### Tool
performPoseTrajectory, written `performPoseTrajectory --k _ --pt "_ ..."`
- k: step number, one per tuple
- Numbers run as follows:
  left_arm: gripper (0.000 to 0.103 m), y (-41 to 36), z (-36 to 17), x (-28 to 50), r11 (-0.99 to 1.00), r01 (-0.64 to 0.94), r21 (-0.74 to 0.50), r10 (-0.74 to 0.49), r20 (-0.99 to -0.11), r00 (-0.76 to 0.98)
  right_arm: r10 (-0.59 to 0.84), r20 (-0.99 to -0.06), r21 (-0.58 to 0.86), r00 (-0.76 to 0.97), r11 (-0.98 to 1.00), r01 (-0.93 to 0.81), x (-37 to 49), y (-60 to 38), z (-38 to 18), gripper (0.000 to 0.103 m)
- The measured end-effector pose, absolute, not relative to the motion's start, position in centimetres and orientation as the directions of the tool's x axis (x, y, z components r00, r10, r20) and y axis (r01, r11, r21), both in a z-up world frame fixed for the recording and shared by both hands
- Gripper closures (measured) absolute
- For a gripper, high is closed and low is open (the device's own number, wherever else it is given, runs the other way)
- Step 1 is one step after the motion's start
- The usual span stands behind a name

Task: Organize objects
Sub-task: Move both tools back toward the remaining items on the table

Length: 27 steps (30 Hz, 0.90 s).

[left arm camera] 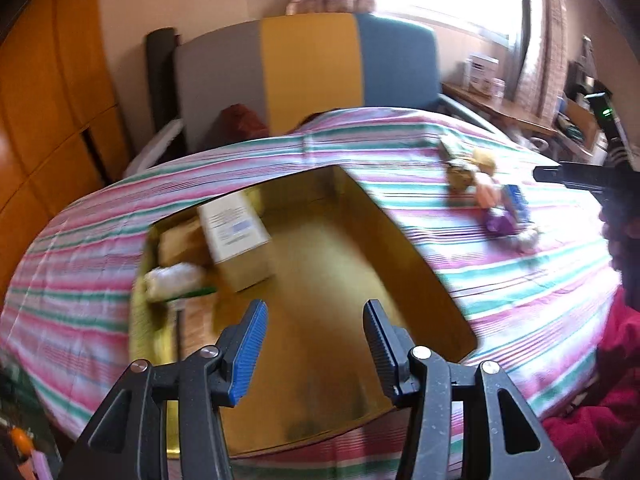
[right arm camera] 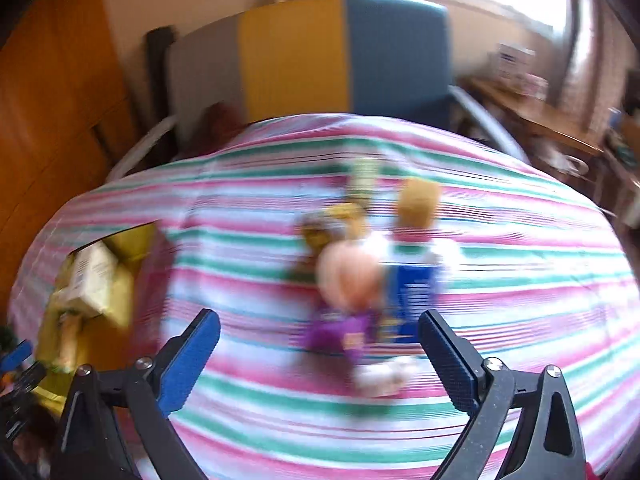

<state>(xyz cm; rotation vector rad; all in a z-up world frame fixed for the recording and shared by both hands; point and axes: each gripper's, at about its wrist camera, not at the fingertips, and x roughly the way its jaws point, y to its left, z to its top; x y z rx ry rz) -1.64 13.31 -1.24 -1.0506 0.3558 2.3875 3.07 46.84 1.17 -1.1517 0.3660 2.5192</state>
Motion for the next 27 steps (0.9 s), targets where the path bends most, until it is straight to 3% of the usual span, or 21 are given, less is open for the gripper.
performPoseTrajectory --k 6,10,16,22,27 --pt "0.053 19.1 -0.9 -0.6 -0.761 -0.649 0.0 0.419 -0.763 -0.492 0.33 -0.749 0.156 -0.575 -0.756 -0.636 7.7 55.2 -1.3 0.002" --pt "0.053 24.0 -1.5 0.5 -0.689 -0.725 0.006 0.451 -0.78 -0.434 0.306 -0.803 0.262 -0.512 -0.59 -0.763 10.2 59.9 -3.8 0.002" --pt "0.053 29.8 -3.7 1.2 -0.607 -0.792 -0.069 0.488 -0.819 -0.302 0.265 -0.782 0.384 -0.564 -0.509 -0.771 11.8 61.9 -3.4 0.002" --pt "0.054 33.1 -6.5 0.0 -0.592 -0.784 -0.187 0.494 -0.853 -0.169 0.242 -0.787 0.385 -0.568 -0.527 -0.758 11.5 60.8 -3.1 0.002" --pt "0.054 35.4 -7.2 -1.9 -0.625 -0.749 -0.222 0.498 -0.852 -0.163 0.223 -0.786 0.392 -0.577 -0.542 -0.743 11.2 60.3 -3.0 0.002"
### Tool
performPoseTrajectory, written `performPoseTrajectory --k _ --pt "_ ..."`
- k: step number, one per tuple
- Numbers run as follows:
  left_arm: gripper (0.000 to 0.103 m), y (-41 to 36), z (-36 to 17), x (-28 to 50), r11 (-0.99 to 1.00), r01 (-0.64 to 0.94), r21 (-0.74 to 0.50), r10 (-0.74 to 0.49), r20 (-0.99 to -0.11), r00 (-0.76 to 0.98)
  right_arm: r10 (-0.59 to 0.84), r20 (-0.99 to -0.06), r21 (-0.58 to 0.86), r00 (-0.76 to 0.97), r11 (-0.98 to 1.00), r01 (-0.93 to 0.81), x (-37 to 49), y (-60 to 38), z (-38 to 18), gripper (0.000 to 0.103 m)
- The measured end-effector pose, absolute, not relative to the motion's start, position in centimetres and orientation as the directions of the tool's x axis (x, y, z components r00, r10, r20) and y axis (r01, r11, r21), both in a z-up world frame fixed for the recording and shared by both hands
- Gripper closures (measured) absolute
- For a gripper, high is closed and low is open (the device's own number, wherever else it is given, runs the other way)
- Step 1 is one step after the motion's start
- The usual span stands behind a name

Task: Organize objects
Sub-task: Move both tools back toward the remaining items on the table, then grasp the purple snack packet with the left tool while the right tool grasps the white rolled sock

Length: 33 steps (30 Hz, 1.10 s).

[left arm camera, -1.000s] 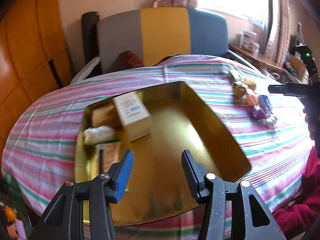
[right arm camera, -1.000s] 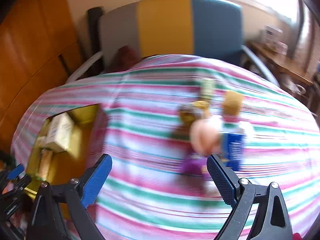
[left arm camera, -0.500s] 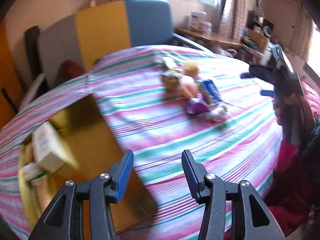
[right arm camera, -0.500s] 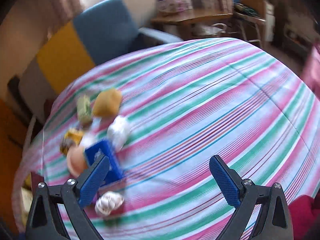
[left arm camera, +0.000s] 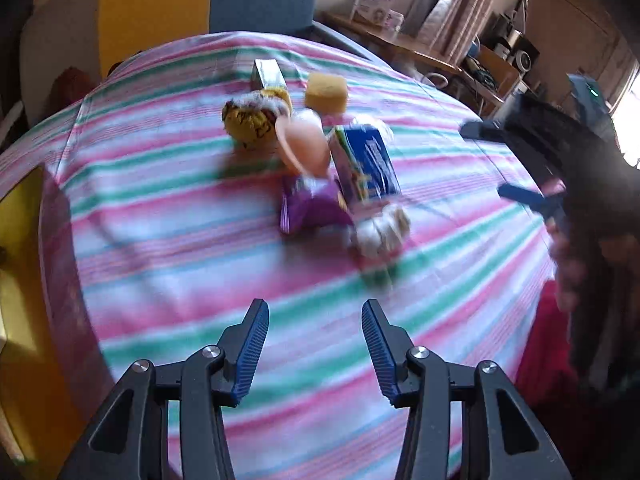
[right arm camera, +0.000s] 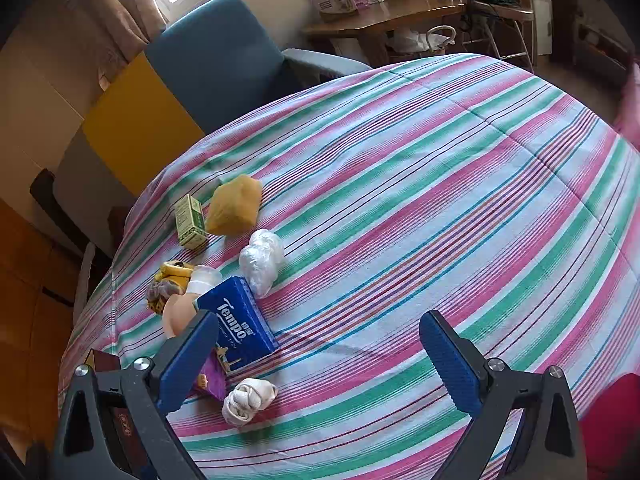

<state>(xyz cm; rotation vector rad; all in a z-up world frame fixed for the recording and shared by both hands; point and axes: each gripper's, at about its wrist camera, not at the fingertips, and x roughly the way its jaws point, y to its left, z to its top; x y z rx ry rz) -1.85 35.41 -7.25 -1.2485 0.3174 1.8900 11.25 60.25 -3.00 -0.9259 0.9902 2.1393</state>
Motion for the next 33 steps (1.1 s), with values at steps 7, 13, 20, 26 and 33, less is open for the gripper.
performPoseTrajectory --k 7,13,20,26,33 --pt "0.032 39.5 -8.0 -4.7 -0.66 -0.708 -0.251 0.497 -0.853 -0.161 0.188 -0.795 0.401 -0.577 -0.55 -0.732 10.9 60.0 -3.3 0.002" --pt "0.027 42.8 -9.5 -6.7 -0.687 -0.699 -0.199 0.451 -0.871 -0.195 0.175 -0.796 0.407 -0.579 -0.553 -0.727 10.5 60.0 -3.5 0.002" --pt "0.062 41.2 -10.4 -6.7 -0.667 -0.711 -0.224 0.473 -0.864 -0.172 0.153 -0.802 0.408 -0.577 -0.566 -0.717 10.2 60.0 -3.9 0.002" --pt "0.062 37.2 -10.1 -4.0 -0.654 -0.732 -0.189 0.471 -0.859 -0.2 0.095 -0.806 0.404 -0.584 -0.633 -0.66 9.0 58.9 -3.9 0.01" --pt "0.062 33.7 -9.7 -0.9 -0.654 -0.736 -0.176 0.476 -0.852 -0.22 -0.012 -0.843 0.38 -0.538 -0.721 -0.579 7.0 56.4 -5.5 0.016"
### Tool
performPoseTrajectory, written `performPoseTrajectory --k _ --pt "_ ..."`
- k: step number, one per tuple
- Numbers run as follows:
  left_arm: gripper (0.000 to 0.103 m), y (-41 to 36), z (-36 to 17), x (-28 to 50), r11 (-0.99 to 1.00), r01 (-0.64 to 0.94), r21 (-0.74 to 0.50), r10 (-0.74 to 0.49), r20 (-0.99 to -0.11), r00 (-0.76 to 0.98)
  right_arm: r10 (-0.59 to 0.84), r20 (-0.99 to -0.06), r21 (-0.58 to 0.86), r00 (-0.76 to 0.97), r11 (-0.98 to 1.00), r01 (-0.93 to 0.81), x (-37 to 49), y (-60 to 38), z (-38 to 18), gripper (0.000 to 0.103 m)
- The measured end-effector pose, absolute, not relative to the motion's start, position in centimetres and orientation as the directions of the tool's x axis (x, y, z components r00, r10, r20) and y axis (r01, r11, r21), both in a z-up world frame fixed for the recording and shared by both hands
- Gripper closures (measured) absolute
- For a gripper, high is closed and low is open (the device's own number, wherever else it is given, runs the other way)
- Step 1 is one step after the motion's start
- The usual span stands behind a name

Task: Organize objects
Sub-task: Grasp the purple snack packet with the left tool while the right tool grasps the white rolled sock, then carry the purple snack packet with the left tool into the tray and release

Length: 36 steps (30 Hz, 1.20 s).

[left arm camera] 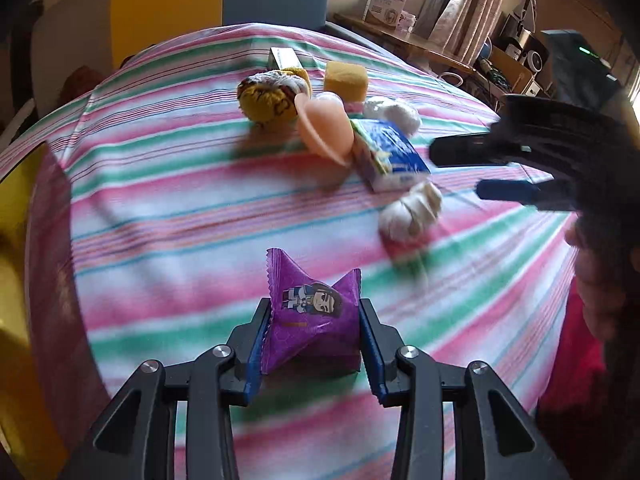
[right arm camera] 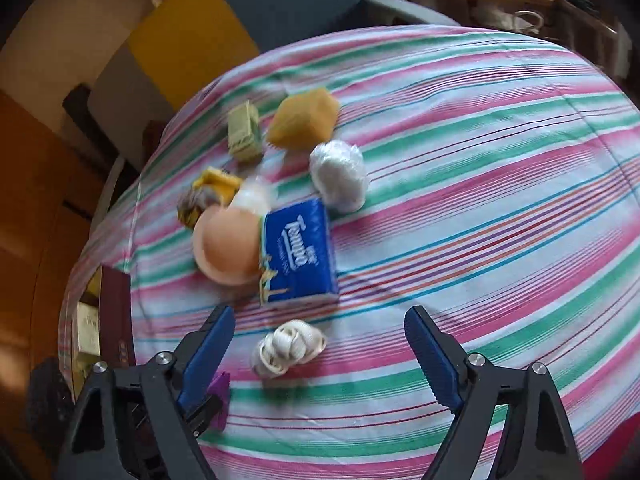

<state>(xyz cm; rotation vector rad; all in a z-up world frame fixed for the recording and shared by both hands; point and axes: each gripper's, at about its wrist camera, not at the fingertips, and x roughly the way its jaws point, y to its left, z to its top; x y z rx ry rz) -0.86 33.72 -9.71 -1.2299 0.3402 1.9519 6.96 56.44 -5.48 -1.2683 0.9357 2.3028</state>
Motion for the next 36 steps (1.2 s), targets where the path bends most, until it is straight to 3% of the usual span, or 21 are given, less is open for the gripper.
performPoseTrajectory --k 17,19,20,23,36 --pt "0.062 30.8 -6.6 1.4 -0.62 -0.758 -0.2 0.547 -0.803 -0.236 0.041 -0.9 0.188 -0.434 -0.862 -0.471 3.8 52.7 -8.5 0.028" --pt "0.062 30.8 -6.2 1.5 -0.621 -0.757 -0.204 0.555 -0.796 -0.24 0.044 -0.903 0.171 -0.427 -0.875 -0.452 3.5 52.2 -8.7 0.038" --pt "0.062 30.6 -6.0 1.5 -0.622 -0.756 -0.205 0.558 -0.793 -0.244 0.044 -0.901 0.165 -0.431 -0.885 -0.436 3.4 51.9 -8.8 0.054" --pt "0.062 29.1 -5.0 1.7 -0.63 -0.751 -0.201 0.565 -0.781 -0.265 0.071 -0.898 0.118 -0.434 -0.912 -0.392 3.2 50.8 -8.7 0.062" --pt "0.062 18.7 -2.5 0.0 -0.757 -0.626 -0.188 0.51 -0.769 -0.386 0.076 -0.898 0.116 -0.434 -0.91 -0.399 3.0 50.7 -8.7 0.063"
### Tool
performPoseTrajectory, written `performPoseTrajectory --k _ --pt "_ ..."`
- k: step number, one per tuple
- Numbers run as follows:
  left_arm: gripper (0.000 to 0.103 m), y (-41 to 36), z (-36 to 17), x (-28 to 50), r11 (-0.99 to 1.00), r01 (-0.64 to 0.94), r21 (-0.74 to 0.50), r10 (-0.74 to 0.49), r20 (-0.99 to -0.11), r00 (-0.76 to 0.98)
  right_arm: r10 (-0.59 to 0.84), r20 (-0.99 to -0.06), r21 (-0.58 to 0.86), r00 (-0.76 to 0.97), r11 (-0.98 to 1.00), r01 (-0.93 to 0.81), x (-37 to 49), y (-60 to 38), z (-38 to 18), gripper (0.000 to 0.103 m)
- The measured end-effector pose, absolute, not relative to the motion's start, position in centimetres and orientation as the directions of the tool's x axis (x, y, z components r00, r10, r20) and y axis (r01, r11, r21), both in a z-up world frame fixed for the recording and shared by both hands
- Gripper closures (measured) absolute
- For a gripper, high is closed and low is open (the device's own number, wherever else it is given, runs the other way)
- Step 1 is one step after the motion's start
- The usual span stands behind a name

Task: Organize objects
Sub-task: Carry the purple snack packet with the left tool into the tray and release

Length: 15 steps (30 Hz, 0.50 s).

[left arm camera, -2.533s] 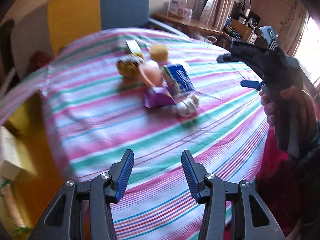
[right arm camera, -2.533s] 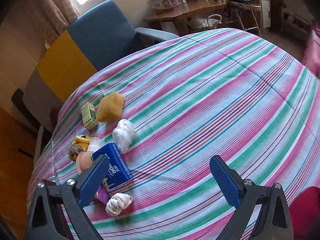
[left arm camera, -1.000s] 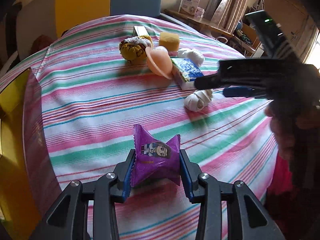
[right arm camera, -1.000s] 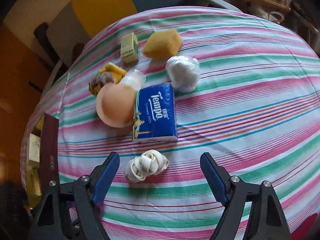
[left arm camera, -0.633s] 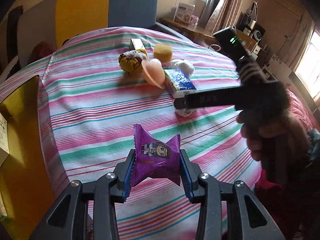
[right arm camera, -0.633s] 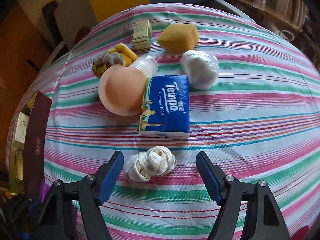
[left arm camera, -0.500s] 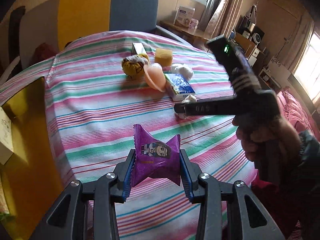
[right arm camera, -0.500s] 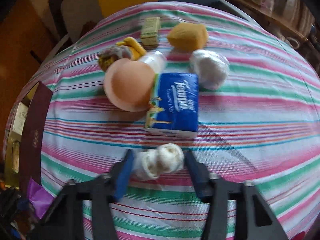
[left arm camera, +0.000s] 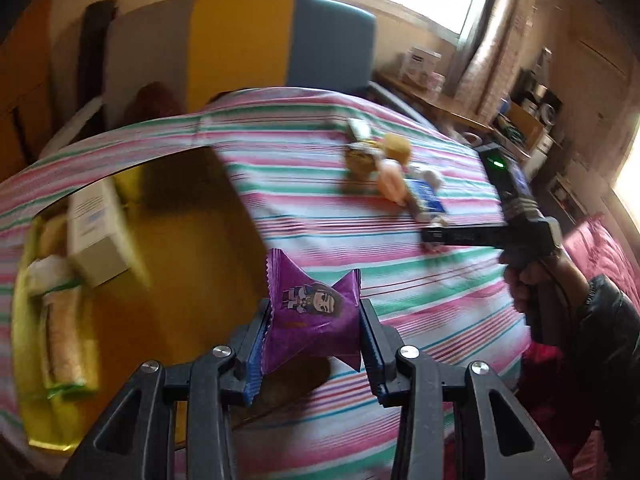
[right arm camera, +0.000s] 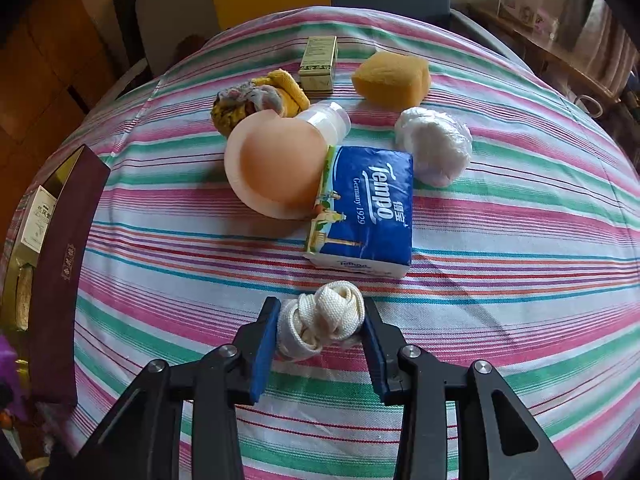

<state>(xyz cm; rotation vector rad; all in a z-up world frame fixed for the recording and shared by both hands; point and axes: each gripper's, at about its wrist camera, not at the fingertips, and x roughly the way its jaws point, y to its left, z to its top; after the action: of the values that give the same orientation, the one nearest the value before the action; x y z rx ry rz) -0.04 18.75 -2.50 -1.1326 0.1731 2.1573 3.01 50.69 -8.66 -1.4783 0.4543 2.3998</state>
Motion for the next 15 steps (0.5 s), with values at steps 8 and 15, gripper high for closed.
performPoseTrajectory --k 8,15 --pt "0.062 9.4 -4.1 -3.6 -0.897 -0.426 -0.122 0.336 -0.813 -0.476 0.096 -0.898 0.092 -0.43 -0.914 -0.395 2.9 50.2 -8.6 0.063" --pt "0.062 4.8 -6.8 -5.4 -0.952 -0.3 -0.053 0.196 -0.86 -0.471 0.105 -0.897 0.079 -0.429 -0.917 -0.391 3.0 50.0 -8.6 0.063"
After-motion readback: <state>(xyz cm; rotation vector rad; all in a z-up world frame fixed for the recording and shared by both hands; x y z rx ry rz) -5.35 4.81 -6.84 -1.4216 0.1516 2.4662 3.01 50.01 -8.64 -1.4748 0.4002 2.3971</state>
